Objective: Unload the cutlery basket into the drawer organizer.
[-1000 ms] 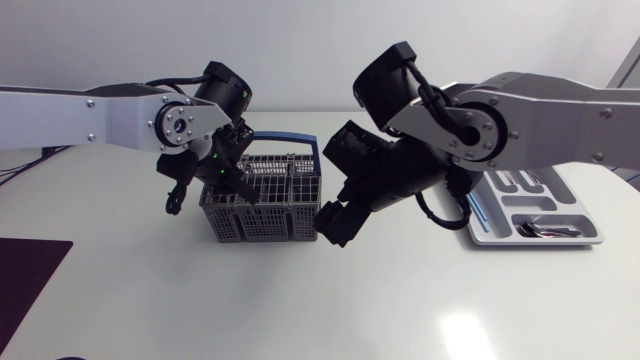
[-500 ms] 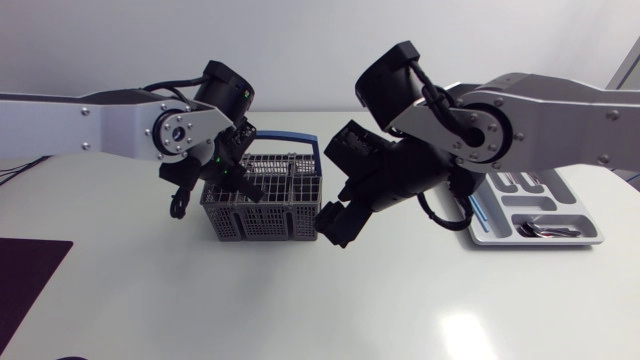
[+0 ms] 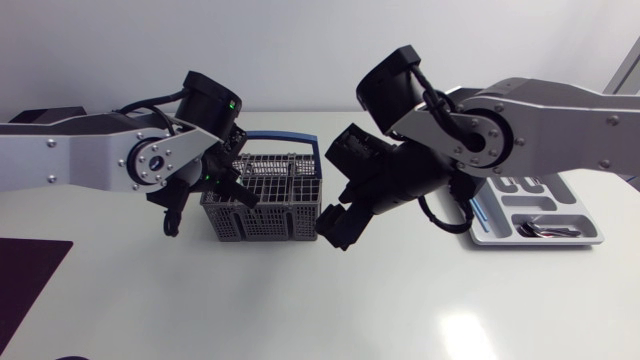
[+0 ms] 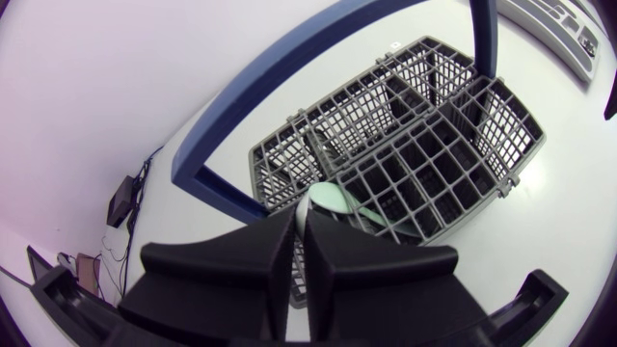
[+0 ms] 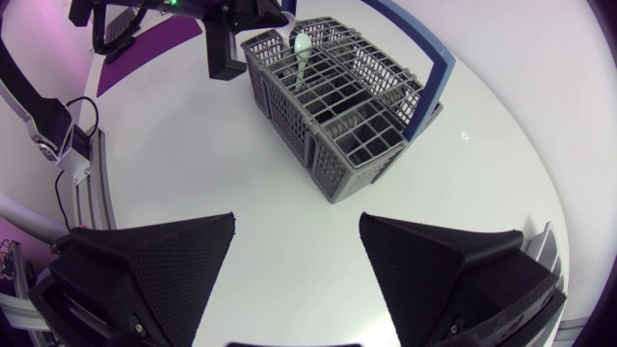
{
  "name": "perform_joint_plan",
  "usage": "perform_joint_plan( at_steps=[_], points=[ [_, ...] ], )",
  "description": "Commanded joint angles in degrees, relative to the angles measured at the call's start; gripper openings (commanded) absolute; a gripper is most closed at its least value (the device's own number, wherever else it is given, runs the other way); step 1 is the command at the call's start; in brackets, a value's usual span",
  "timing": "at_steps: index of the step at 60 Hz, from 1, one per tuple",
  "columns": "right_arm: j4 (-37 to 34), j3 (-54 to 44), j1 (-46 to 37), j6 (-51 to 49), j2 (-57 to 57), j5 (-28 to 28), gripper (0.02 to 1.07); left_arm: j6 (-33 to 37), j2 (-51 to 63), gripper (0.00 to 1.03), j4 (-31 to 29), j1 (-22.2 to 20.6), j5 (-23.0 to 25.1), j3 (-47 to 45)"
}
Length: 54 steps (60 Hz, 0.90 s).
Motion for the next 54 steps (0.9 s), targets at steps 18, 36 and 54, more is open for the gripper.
perform_joint_plan(
  at_steps=[18,36,54],
  points=[
    [0.1,-1.3,0.2,-0.4,-1.0,-0.2,0.95,4.6,-3.1,0.07,1.7,-2.3,-2.2,-2.3],
    [0.1,-1.7,0.2,-0.7,-1.7,-0.2,0.95,8.6,-5.0,0.07,4.6,-3.6,-4.9,-2.8],
    [0.1,-2.0,0.2,-0.7,-2.1,-0.1,0.95,10.5,-8.6,0.07,4.6,-3.9,-4.9,-3.0]
  ],
)
